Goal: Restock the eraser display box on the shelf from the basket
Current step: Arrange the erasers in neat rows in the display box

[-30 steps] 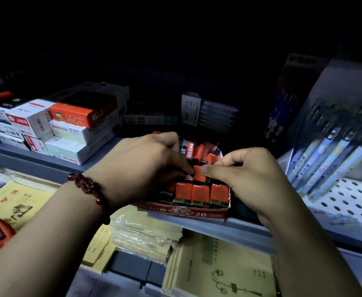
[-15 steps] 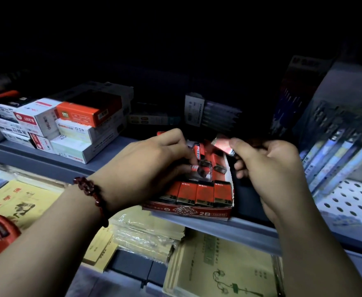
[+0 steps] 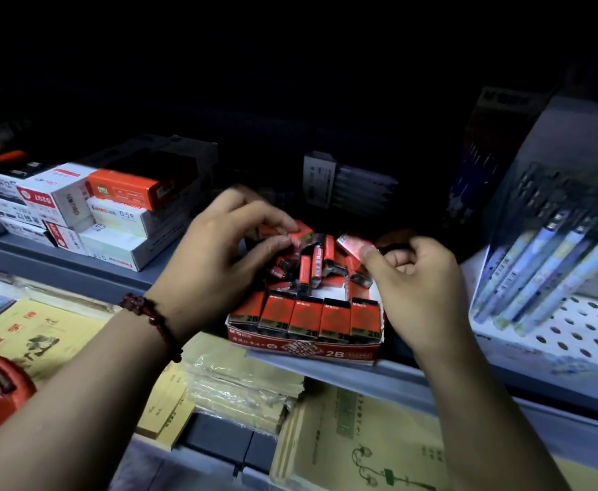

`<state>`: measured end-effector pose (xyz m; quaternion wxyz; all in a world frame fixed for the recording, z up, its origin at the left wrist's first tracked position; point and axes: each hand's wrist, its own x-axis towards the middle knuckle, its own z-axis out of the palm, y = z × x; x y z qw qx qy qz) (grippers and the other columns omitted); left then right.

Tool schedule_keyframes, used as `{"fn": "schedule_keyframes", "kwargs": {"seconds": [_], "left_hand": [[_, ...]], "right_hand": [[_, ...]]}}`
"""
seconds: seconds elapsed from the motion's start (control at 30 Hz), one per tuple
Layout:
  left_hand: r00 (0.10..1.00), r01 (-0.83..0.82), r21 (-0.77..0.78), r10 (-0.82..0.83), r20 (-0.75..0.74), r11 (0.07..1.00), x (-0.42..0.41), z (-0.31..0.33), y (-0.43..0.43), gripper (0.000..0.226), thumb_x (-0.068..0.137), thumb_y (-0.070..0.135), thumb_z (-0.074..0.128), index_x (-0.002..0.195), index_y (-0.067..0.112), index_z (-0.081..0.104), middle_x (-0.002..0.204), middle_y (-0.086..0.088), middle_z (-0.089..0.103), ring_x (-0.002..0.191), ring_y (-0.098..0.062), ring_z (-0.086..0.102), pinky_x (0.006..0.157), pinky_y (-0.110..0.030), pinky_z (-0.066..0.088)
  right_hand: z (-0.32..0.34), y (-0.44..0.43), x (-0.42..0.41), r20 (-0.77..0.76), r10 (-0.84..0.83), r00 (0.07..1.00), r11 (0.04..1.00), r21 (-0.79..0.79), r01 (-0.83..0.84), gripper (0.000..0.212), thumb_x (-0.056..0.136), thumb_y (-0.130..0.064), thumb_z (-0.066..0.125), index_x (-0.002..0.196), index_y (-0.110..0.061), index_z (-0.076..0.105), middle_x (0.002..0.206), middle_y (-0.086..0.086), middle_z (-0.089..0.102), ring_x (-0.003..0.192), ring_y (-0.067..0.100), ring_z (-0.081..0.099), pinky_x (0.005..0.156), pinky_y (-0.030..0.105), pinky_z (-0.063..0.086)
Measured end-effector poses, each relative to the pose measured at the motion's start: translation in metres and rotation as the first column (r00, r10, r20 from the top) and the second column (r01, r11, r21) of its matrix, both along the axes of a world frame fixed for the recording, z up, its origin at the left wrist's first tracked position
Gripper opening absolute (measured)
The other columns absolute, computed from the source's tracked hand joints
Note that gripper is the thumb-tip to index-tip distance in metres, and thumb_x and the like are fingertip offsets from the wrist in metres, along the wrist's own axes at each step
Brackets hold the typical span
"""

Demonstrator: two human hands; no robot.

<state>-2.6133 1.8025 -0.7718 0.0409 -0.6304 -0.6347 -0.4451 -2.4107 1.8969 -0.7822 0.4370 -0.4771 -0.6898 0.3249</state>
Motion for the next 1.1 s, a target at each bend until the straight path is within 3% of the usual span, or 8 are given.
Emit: {"fn": "schedule_keyframes", "kwargs": {"seconds": [0.1, 0.23, 0.37, 0.47, 0.53, 0.73, 0.97, 1.1], "left_hand": [[1.0, 0.013, -0.035, -0.013, 0.016, 0.999, -0.002, -0.001, 0.0, 0.015, 0.087, 0.018, 0.078, 0.099, 0.026, 0.076, 0.1, 0.005, 0.059, 0.088, 0.005, 0.056, 0.081, -0.004, 0.037], [1.0, 0.015, -0.061, -0.014, 0.022, 0.998, -0.003, 0.002, -0.003, 0.013, 0.087, 0.019, 0.078, 0.097, 0.026, 0.076, 0.106, 0.004, 0.062, 0.092, -0.005, 0.059, 0.083, -0.006, 0.041], [0.999, 0.037, -0.057, -0.038, -0.013, 0.998, -0.002, 0.004, -0.005, 0.015, 0.088, 0.014, 0.076, 0.099, 0.023, 0.076, 0.106, 0.006, 0.063, 0.095, -0.006, 0.06, 0.085, -0.008, 0.042], [0.999, 0.039, -0.042, -0.039, -0.021, 0.998, 0.0, 0.004, -0.008, 0.017, 0.089, 0.011, 0.073, 0.1, 0.023, 0.077, 0.106, 0.005, 0.06, 0.099, -0.001, 0.058, 0.088, -0.006, 0.04], [1.0, 0.014, -0.036, -0.015, -0.018, 0.999, 0.003, 0.005, -0.012, 0.022, 0.09, 0.006, 0.071, 0.099, 0.024, 0.077, 0.105, 0.004, 0.057, 0.098, -0.003, 0.058, 0.087, -0.008, 0.041], [0.985, 0.112, -0.111, -0.125, -0.116, 0.987, 0.019, 0.02, -0.021, 0.028, 0.089, 0.011, 0.055, 0.095, 0.027, 0.077, 0.099, 0.014, 0.057, 0.094, -0.007, 0.061, 0.084, -0.027, 0.049], [0.864, 0.186, -0.389, -0.338, -0.372, 0.902, 0.044, 0.013, -0.018, 0.053, 0.093, 0.031, 0.034, 0.139, 0.032, 0.06, 0.123, 0.015, 0.063, 0.1, -0.016, 0.053, 0.091, -0.041, 0.044], [0.873, 0.154, -0.451, -0.334, -0.355, 0.879, 0.045, 0.011, -0.018, 0.06, 0.091, 0.034, 0.028, 0.146, 0.038, 0.051, 0.126, 0.022, 0.059, 0.094, -0.014, 0.043, 0.091, -0.037, 0.04]], "right_hand": [[-0.001, -0.001, 0.001, -0.025, 0.03, 0.999, 1.0, -0.004, -0.03, 0.034, 0.091, -0.025, 0.073, 0.077, 0.001, 0.057, 0.064, 0.016, 0.058, 0.051, 0.014, 0.047, 0.053, 0.027, 0.04], [0.002, -0.002, 0.003, -0.087, 0.084, 0.993, 0.996, -0.026, -0.086, 0.022, 0.092, -0.021, 0.073, 0.08, -0.008, 0.059, 0.06, -0.001, 0.053, 0.046, 0.008, 0.046, 0.048, 0.02, 0.04], [0.005, -0.003, 0.006, -0.091, 0.147, 0.985, 0.988, -0.024, -0.149, 0.007, 0.092, -0.009, 0.069, 0.086, -0.007, 0.066, 0.061, 0.0, 0.052, 0.049, 0.011, 0.044, 0.047, 0.024, 0.037], [0.017, -0.007, 0.014, 0.039, 0.238, 0.971, 0.971, 0.031, -0.239, 0.027, 0.09, -0.001, 0.062, 0.077, -0.021, 0.075, 0.059, 0.003, 0.061, 0.044, 0.01, 0.044, 0.041, 0.022, 0.034], [0.024, -0.01, 0.018, 0.197, 0.278, 0.94, 0.955, 0.051, -0.293, 0.034, 0.088, -0.002, 0.062, 0.07, -0.027, 0.077, 0.064, -0.004, 0.068, 0.049, 0.019, 0.055, 0.045, 0.032, 0.043], [0.023, -0.01, 0.017, 0.353, 0.211, 0.911, 0.964, 0.079, -0.254, 0.036, 0.091, -0.001, 0.059, 0.072, -0.023, 0.081, 0.073, -0.011, 0.059, 0.051, 0.013, 0.054, 0.041, 0.02, 0.035], [0.022, -0.012, 0.016, 0.349, 0.167, 0.922, 0.973, 0.093, -0.211, 0.034, 0.091, 0.001, 0.058, 0.077, -0.019, 0.082, 0.075, -0.009, 0.056, 0.052, 0.001, 0.053, 0.042, 0.012, 0.035], [0.023, -0.014, 0.019, 0.374, 0.192, 0.907, 0.97, 0.068, -0.234, 0.032, 0.095, -0.001, 0.057, 0.083, -0.016, 0.082, 0.077, -0.008, 0.053, 0.059, 0.003, 0.054, 0.045, 0.015, 0.039]]}}
